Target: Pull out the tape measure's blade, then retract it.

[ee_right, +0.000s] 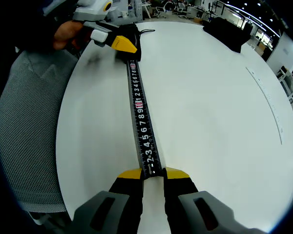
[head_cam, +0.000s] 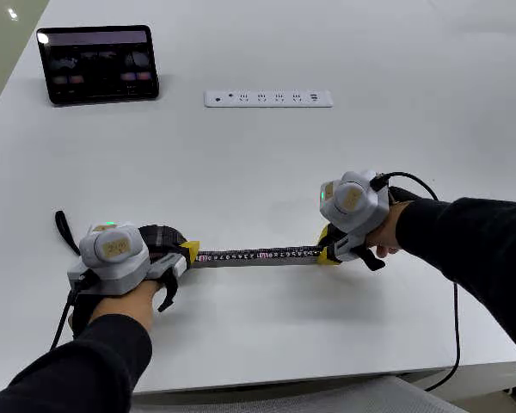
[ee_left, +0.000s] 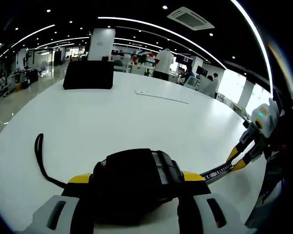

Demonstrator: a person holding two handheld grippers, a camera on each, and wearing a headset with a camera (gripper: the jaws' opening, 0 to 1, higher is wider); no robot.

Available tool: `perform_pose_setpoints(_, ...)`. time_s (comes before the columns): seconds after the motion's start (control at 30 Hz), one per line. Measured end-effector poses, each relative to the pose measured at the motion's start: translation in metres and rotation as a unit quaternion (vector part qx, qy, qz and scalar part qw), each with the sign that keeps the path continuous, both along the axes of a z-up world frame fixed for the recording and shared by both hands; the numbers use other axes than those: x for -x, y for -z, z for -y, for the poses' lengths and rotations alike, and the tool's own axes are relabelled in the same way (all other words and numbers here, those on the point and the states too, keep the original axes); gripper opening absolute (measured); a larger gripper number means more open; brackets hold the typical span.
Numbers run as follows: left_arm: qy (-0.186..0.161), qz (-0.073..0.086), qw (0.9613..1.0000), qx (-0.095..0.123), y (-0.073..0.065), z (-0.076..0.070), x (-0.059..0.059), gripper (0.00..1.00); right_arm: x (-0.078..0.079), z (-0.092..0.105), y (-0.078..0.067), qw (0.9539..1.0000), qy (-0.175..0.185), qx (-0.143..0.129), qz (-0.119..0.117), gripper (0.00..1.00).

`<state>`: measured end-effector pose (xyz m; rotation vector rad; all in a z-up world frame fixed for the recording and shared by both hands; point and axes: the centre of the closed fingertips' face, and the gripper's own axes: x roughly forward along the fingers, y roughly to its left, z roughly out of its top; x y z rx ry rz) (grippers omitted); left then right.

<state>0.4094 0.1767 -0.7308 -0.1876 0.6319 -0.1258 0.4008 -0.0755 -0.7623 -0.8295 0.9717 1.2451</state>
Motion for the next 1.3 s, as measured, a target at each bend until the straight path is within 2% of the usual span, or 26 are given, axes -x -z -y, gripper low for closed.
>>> perform_pose_setpoints(0.57,0.011,-0.009,0.9995,0.027,-0.001,-0.001,0.000,0.63,0.001,-0.009,-0.002,0.9998,-0.013,-0.013,0.005,0.11)
perform_pose_setpoints(0.7,0.014,-0.011,0.9994,0.030,-0.001,-0.001,0.000,0.63,0.000,-0.017,-0.004,0.9996,-0.016,-0.023,0.006,0.11)
perform_pose_setpoints(1.3,0.020,-0.017,0.9991,0.035,-0.001,0.000,0.000,0.63,0.000,-0.032,-0.001,0.9992,-0.025,-0.031,0.009,0.11)
